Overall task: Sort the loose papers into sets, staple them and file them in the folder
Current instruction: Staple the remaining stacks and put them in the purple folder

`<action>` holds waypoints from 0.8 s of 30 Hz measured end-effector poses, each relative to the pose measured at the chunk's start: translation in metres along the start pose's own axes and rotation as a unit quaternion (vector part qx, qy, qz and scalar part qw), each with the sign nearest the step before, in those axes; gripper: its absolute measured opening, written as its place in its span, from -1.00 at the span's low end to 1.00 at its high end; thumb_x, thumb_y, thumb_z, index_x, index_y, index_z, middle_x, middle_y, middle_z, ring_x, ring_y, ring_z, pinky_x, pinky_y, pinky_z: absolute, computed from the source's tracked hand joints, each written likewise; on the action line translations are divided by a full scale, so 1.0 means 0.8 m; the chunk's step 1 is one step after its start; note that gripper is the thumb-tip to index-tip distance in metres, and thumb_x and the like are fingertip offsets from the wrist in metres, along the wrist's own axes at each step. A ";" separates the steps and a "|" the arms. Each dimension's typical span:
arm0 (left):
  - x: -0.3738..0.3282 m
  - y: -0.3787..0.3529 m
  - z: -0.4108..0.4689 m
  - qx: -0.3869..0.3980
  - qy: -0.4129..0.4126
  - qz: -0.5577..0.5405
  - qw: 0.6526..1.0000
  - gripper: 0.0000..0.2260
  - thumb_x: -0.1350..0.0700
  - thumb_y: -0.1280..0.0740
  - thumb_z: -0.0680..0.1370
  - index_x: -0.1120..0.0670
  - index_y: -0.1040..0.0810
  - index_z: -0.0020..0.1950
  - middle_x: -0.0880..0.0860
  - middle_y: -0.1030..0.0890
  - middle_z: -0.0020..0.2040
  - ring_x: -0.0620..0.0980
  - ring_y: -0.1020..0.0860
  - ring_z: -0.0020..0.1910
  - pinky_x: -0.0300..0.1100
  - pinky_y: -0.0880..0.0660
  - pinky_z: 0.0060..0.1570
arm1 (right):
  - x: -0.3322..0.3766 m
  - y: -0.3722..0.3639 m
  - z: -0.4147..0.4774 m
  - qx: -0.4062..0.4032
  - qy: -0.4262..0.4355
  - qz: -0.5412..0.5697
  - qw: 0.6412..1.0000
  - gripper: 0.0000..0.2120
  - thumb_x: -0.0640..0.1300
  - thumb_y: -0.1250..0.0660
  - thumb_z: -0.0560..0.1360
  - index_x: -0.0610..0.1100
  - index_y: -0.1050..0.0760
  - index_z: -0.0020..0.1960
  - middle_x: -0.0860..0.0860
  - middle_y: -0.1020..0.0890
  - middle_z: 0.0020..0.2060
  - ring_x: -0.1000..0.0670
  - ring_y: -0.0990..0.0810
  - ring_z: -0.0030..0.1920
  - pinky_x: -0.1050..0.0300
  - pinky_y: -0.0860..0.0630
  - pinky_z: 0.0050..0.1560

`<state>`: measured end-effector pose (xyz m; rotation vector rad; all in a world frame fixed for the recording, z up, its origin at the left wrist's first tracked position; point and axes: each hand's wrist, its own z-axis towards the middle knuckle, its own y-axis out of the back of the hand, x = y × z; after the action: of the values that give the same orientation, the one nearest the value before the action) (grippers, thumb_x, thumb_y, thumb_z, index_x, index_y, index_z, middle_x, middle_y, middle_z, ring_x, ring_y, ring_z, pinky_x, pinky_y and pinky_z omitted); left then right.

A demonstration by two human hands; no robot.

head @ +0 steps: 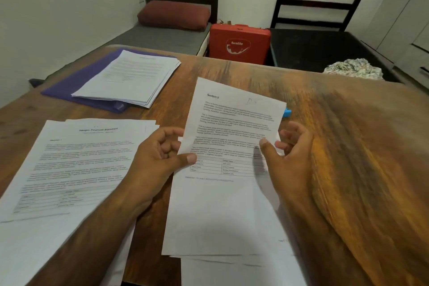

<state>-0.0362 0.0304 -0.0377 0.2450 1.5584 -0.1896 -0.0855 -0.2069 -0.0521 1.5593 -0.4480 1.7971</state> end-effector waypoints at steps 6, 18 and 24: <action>0.001 0.000 0.002 -0.012 0.002 -0.017 1.000 -0.60 0.32 -0.49 0.48 0.12 -0.51 0.28 0.04 -0.75 0.08 0.07 -0.73 0.06 -0.07 -0.67 0.07 | 0.000 0.005 0.001 -0.015 -0.025 0.070 0.997 -0.63 -0.30 -0.45 0.55 -0.08 -0.46 0.29 0.04 -0.71 -0.04 0.15 -0.70 -0.06 0.29 -0.60 -0.12; 0.001 -0.006 -0.002 -0.020 0.005 0.044 0.999 -0.81 0.12 -0.39 0.61 0.07 -0.59 0.22 -0.08 -0.74 0.10 -0.02 -0.72 0.06 -0.09 -0.66 0.08 | 0.005 0.003 0.000 0.001 -0.066 0.261 0.963 -0.80 -0.38 -0.35 0.62 -0.21 -0.64 0.17 -0.08 -0.78 -0.02 -0.09 -0.77 -0.02 0.14 -0.67 -0.13; -0.003 -0.006 -0.003 -0.027 0.019 0.053 0.998 -0.79 0.11 -0.41 0.59 0.09 -0.58 0.21 -0.07 -0.74 0.10 0.00 -0.73 0.04 0.03 -0.66 0.11 | 0.003 0.004 0.002 0.004 -0.073 0.246 0.967 -0.81 -0.35 -0.36 0.62 -0.21 -0.64 0.19 -0.07 -0.78 -0.03 -0.12 -0.77 -0.02 0.09 -0.68 -0.12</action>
<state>-0.0402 0.0261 -0.0358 0.2903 1.5821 -0.0600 -0.0867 -0.2092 -0.0493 1.6964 -0.9705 2.0473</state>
